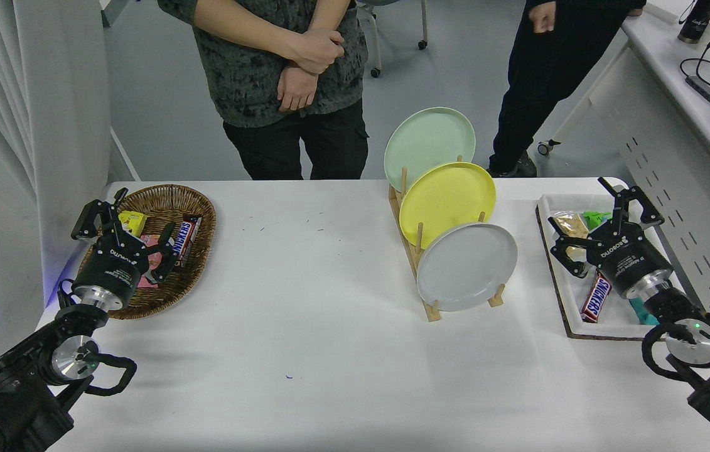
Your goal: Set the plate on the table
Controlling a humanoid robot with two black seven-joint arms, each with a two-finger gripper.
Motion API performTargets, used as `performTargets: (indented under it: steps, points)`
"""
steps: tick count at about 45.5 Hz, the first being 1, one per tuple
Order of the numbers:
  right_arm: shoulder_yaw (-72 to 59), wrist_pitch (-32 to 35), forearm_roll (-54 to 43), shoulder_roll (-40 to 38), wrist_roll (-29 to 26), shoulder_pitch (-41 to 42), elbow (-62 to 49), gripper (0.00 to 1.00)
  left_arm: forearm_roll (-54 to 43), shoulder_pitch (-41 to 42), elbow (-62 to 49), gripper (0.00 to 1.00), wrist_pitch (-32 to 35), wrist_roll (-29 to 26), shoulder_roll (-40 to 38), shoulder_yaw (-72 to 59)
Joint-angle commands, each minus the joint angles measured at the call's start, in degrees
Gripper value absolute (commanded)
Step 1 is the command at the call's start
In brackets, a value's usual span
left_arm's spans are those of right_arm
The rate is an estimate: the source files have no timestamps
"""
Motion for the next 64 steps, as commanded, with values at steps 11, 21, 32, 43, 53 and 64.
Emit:
performTargets:
  steps: [11, 21, 32, 43, 53, 64]
  points:
    - [-0.4, 0.0, 0.2, 0.0, 0.0, -0.2, 0.6, 1.00, 0.0, 0.0, 0.0, 0.98, 0.0, 0.1, 0.0, 0.0]
    - [-1.0, -2.0, 0.1, -3.6, 0.0, -1.0, 6.8, 1.00, 0.0, 0.0, 0.0, 0.98, 0.0, 0.0, 0.0, 0.0]
    - [-13.7, -18.1, 11.1, -15.7, 0.1, 1.4, 29.5, 1.00, 0.0, -0.2, 0.0, 0.98, 0.0, 0.1, 0.0, 0.1]
    - [-16.4, -36.0, 11.6, -18.7, 0.1, 3.2, 43.0, 1.00, 0.0, -0.2, 0.0, 0.98, 0.0, 0.1, 0.0, 0.1]
    - [-32.9, -40.9, 24.5, -21.8, 0.3, 16.5, 46.0, 1.00, -0.1, -0.2, 0.0, 0.98, 0.0, 0.1, 0.0, 0.1]
    - [-34.8, -48.4, 24.6, -18.3, 0.2, 18.9, 46.4, 1.00, 0.0, -0.2, 0.0, 0.98, 0.0, 0.1, 0.0, 0.1]
